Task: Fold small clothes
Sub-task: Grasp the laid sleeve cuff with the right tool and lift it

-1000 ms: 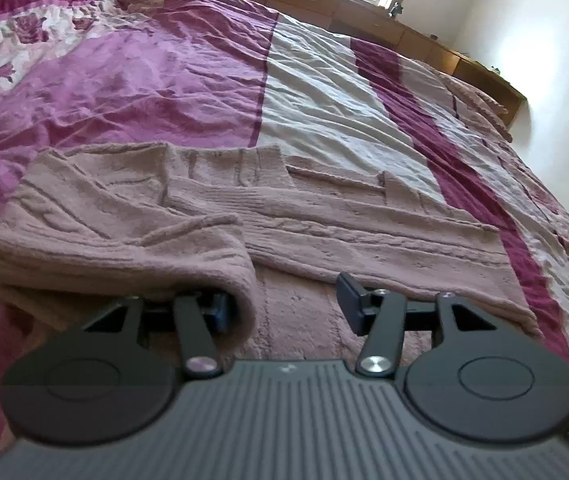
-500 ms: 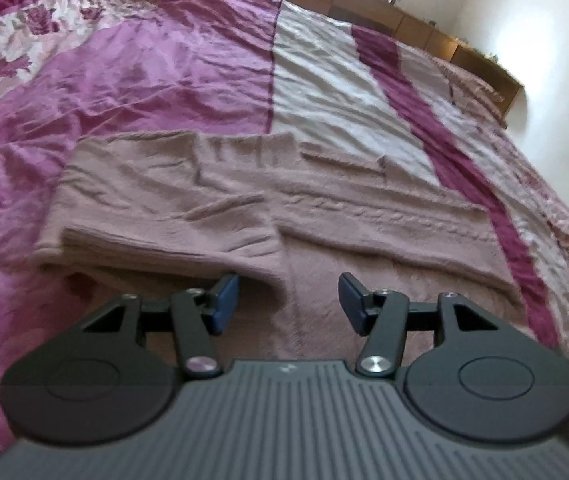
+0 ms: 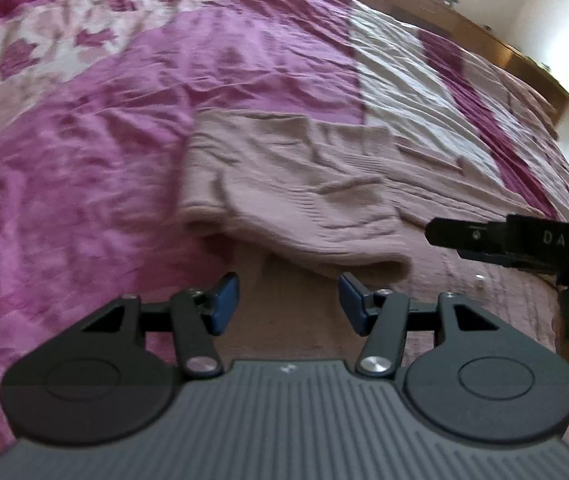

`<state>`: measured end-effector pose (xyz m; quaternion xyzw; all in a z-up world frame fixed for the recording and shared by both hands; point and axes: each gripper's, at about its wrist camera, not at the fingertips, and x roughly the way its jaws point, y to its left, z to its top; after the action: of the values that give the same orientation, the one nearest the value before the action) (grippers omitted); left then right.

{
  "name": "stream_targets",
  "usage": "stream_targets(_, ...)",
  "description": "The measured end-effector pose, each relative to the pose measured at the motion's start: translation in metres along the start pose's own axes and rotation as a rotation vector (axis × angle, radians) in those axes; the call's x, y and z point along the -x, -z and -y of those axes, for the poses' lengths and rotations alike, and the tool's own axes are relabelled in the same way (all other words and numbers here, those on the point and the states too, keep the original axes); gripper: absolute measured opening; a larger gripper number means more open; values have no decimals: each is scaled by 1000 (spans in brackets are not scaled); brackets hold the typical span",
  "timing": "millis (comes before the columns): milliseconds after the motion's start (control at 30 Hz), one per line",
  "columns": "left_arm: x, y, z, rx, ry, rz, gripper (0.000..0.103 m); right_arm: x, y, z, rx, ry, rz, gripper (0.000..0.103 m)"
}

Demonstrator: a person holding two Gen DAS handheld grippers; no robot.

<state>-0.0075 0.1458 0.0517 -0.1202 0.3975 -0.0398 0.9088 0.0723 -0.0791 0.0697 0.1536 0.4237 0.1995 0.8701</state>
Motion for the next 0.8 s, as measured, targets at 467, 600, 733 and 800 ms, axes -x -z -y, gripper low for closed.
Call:
stream_targets(467, -20, -1, -12, 3, -55, 16, 57, -66, -11, -20, 60, 44, -87, 55)
stream_targets(600, -24, 0, -14, 5, -65, 32, 57, -67, -19, -26, 98, 59, -75, 11)
stream_targets(733, -29, -4, -10, -28, -118, 64, 57, -43, -37, -33, 120, 47, 19, 10)
stream_targets(800, -33, -8, -9, -32, -135, 77, 57, -28, -47, -35, 134, 43, 73, 10)
